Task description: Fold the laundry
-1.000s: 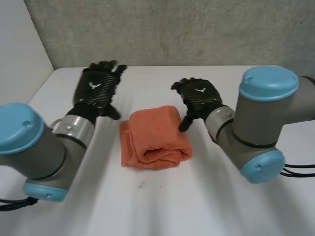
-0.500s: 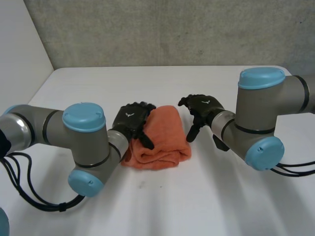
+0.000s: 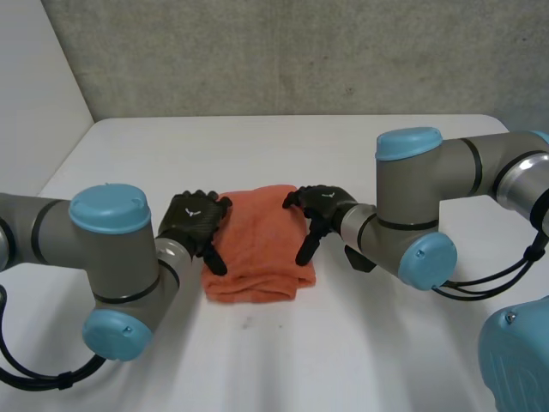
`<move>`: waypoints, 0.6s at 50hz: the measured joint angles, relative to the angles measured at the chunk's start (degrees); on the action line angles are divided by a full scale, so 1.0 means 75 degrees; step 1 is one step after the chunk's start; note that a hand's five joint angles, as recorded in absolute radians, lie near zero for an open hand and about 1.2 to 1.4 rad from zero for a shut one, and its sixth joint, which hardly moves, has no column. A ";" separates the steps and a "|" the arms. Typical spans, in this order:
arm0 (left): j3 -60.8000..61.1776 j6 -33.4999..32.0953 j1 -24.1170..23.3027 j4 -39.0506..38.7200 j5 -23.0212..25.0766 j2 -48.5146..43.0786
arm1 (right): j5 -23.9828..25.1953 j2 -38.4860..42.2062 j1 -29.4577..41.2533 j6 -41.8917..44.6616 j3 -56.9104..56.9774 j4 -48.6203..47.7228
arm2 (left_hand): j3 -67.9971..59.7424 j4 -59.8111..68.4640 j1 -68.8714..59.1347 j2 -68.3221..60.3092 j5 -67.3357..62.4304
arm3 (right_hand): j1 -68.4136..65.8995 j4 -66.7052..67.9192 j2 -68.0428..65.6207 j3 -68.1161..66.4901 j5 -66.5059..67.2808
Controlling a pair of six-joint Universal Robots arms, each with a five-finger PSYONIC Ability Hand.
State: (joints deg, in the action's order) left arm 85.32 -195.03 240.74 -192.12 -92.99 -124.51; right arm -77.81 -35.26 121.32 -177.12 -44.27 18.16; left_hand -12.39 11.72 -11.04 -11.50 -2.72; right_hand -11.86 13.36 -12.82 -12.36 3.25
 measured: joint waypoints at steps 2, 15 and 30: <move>0.0014 0.0015 -0.0001 0.0001 0.0016 0.0137 | -0.0029 -0.0086 -0.0014 -0.0002 0.0023 -0.0002 | 0.0000 -0.0001 0.0000 0.0000 0.0000 | 0.0000 0.0000 0.0000 0.0000 0.0001; -0.1130 0.1446 0.0677 0.2004 0.0195 0.2167 | -0.1566 -0.2969 -0.0262 -0.0281 -0.0716 -0.0445 | 0.0000 -0.0001 0.0000 0.0000 0.0019 | 0.0000 0.0000 0.0000 0.0000 0.0001; -0.1455 0.2974 0.1818 0.3520 0.1441 0.3924 | -0.1806 -0.5797 -0.1572 0.0291 -0.3859 -0.1331 | 0.0000 -0.0001 0.0001 0.0001 0.0021 | 0.0000 0.0000 0.0000 0.0000 0.0001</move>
State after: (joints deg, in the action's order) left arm 74.41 -172.72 254.37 -165.72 -82.18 -95.08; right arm -91.35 -78.73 109.52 -174.94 -73.21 8.18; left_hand -12.39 11.71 -11.03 -11.50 -2.56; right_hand -11.86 13.36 -12.82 -12.36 3.26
